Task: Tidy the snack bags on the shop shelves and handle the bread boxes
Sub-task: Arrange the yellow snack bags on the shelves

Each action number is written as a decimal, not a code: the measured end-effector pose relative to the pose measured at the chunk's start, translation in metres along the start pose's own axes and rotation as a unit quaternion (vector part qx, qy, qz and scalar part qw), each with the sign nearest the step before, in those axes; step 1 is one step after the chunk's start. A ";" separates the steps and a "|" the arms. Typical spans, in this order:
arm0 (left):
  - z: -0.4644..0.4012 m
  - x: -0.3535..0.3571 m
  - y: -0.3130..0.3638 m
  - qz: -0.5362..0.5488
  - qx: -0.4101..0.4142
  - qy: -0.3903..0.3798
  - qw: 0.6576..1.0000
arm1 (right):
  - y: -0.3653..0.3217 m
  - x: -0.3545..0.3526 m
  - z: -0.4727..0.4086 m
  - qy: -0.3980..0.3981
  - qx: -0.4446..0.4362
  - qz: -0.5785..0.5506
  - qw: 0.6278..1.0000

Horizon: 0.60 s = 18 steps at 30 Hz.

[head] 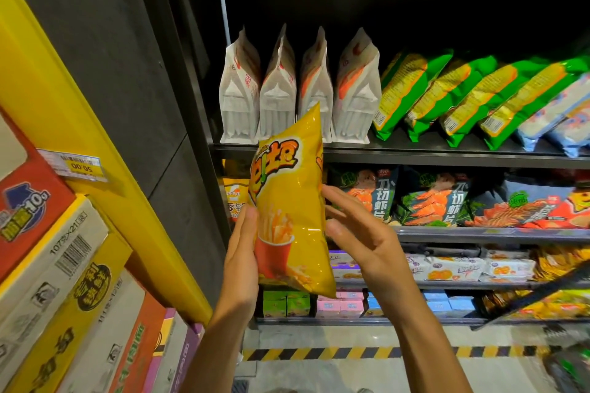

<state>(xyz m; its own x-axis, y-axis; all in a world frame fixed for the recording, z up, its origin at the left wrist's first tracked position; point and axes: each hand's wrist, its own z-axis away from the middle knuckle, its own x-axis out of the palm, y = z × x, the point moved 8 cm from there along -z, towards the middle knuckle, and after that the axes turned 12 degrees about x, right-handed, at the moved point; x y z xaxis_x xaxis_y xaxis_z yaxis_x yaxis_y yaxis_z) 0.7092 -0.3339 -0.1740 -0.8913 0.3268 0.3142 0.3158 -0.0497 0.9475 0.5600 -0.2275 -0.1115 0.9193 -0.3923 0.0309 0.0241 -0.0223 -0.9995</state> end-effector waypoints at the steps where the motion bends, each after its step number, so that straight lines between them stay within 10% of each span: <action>1: 0.000 0.002 0.003 -0.018 0.013 -0.009 1.000 | 0.001 0.000 0.001 -0.009 0.011 -0.008 1.000; 11: 0.019 0.041 0.043 -0.081 0.136 -0.279 0.947 | 0.000 -0.038 0.011 0.045 0.041 -0.092 0.994; 18: 0.020 0.050 0.058 -0.169 0.250 -0.263 0.916 | 0.008 -0.052 0.015 0.079 0.058 -0.008 0.995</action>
<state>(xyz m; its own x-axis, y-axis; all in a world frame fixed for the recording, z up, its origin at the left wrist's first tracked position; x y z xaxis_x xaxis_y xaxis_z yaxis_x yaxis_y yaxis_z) 0.6897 -0.3011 -0.1041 -0.7270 0.6599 -0.1899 0.2771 0.5349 0.7982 0.5179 -0.1933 -0.1217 0.8451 -0.5331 0.0399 0.0923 0.0720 -0.9931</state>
